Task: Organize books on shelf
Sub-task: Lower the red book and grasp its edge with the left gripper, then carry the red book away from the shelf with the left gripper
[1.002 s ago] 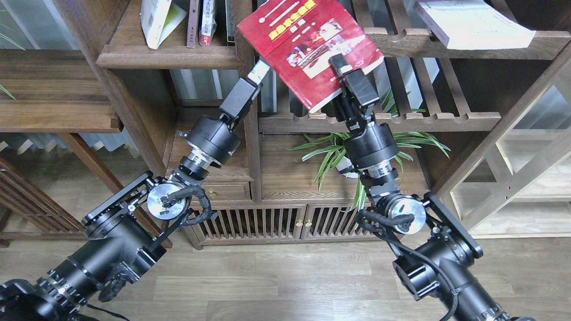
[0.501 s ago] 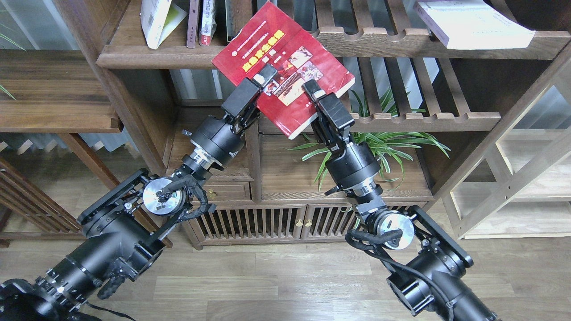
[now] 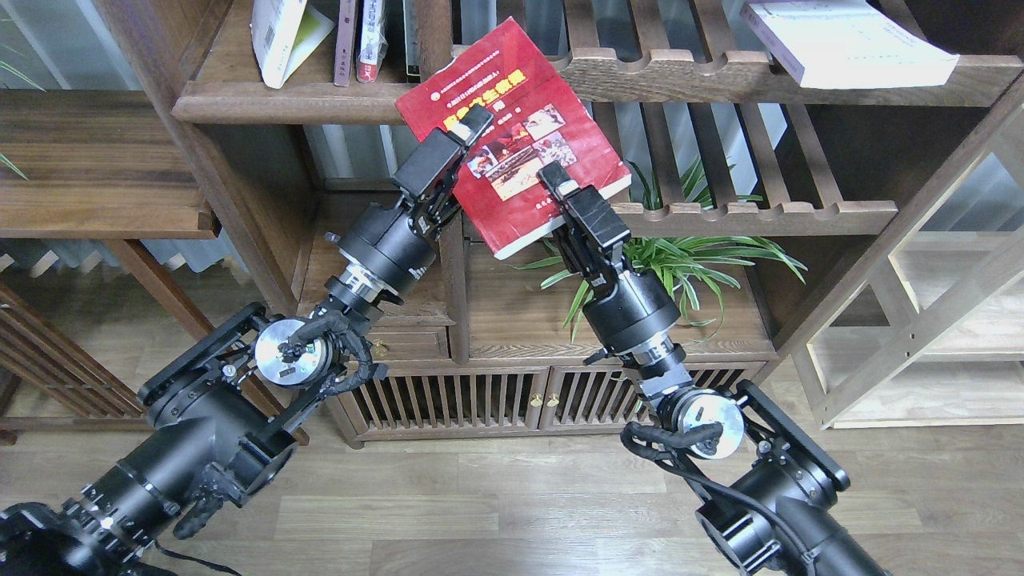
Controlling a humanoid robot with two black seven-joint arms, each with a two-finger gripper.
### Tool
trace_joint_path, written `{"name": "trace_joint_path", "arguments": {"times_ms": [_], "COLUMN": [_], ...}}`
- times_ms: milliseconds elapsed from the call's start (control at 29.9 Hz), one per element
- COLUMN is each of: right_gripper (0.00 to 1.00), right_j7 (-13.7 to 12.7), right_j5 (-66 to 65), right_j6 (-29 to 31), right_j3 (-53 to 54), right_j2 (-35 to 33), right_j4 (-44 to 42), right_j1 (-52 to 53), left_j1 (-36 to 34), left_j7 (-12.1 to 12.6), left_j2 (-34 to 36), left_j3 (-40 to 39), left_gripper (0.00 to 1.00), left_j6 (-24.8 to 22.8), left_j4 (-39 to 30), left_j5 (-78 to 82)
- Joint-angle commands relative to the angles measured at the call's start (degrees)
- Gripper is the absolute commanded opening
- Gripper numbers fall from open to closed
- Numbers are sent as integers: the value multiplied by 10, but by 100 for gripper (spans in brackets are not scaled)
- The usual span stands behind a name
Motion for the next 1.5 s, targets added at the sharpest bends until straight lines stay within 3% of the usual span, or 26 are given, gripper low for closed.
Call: {"name": "trace_joint_path", "arguments": {"times_ms": [0,100,568,702,936,1002,1236,1470], "right_gripper": [3,3,6,16,55,62,67,71], "right_j7": [-4,-6,-7,-7,-6,-6,-6,-6], "right_j5": [0,-1,-2,-2,-2,-2,-3,-3], "right_j6": [0,0,0,0,0,0,0,0], "right_j3": [0,0,1,4,9,9,14,48], "right_j2": [0,0,0,0,0,0,0,0], "right_j4": [0,-1,-1,-2,-1,-1,-2,-2], "right_j1": [0,1,1,1,5,8,10,11], "left_j1": [1,3,-1,-2,-1,-1,-1,2], "left_j7": [0,-2,0,1,11,11,14,15], "left_j2": [0,0,0,0,0,0,2,75], "left_j3": [3,-2,-2,-2,0,-2,-2,-4], "left_gripper": [47,29,1,0,0,0,0,0], "left_j6": [0,0,0,0,0,0,0,0], "left_j4": [3,4,1,1,1,1,-1,-51], "left_j5": [1,1,1,6,13,13,17,74]}}
